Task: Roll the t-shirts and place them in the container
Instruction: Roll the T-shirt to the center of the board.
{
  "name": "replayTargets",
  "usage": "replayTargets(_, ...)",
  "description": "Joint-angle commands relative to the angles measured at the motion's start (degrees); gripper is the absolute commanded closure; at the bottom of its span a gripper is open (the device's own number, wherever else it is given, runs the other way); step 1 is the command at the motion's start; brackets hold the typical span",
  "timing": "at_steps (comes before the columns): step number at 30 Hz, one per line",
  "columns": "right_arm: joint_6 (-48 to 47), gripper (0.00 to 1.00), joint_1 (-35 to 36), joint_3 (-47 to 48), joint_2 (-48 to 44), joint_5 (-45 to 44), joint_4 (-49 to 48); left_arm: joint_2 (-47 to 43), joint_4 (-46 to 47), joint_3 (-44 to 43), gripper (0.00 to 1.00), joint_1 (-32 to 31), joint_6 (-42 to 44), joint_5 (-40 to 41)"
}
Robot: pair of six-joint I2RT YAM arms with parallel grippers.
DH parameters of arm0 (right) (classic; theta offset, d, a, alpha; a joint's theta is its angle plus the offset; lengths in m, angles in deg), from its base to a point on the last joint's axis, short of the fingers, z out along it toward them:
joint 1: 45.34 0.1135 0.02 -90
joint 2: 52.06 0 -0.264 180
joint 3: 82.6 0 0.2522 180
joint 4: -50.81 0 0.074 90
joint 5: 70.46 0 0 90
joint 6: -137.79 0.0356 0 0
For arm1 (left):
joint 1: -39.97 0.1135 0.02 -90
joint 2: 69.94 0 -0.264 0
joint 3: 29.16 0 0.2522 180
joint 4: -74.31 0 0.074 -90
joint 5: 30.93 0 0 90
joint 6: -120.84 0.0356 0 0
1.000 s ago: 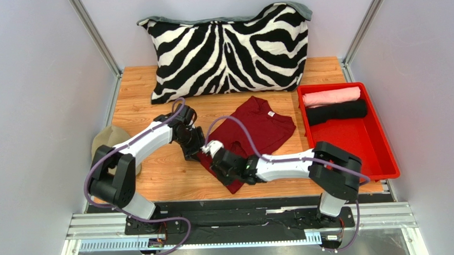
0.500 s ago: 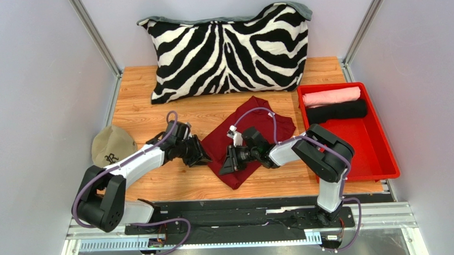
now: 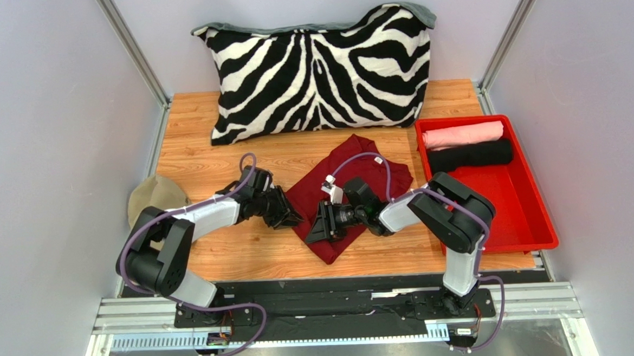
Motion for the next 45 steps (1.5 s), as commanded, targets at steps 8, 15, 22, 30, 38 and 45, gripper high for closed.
replayTargets(8, -12.6, 0.45, 0.2, -0.4, -15.8, -10.3, 26.7, 3.0, -10.4, -4.7, 0.62, 0.0, -0.1, 5.3)
replayTargets(15, -15.2, 0.4, 2.8, 0.1, -20.6, -12.2, 34.2, 3.7, -11.5, -6.0, 0.62, 0.0, 0.3, 5.3)
replayTargets(22, -17.5, 0.36, 5.4, 2.8, -19.0, -15.4, 38.6, 4.5, -11.6, -6.2, 0.62, 0.0, 0.3, 5.2)
replayTargets(30, -12.3, 0.76, 4.2, -0.8, -17.0, -9.8, 30.2, 4.8, -11.7, -5.8, 0.62, 0.0, 0.3, 5.4)
replayTargets(38, -5.7, 0.73, 1.9, -6.7, -13.9, -8.5, 22.0, 4.9, -11.6, -5.4, 0.62, 0.0, 0.0, 5.7)
replayTargets(45, -12.3, 0.47, 5.4, -3.4, -26.5, -23.9, 40.3, 5.2, -12.6, -5.8, 0.62, 0.0, -0.7, 5.9)
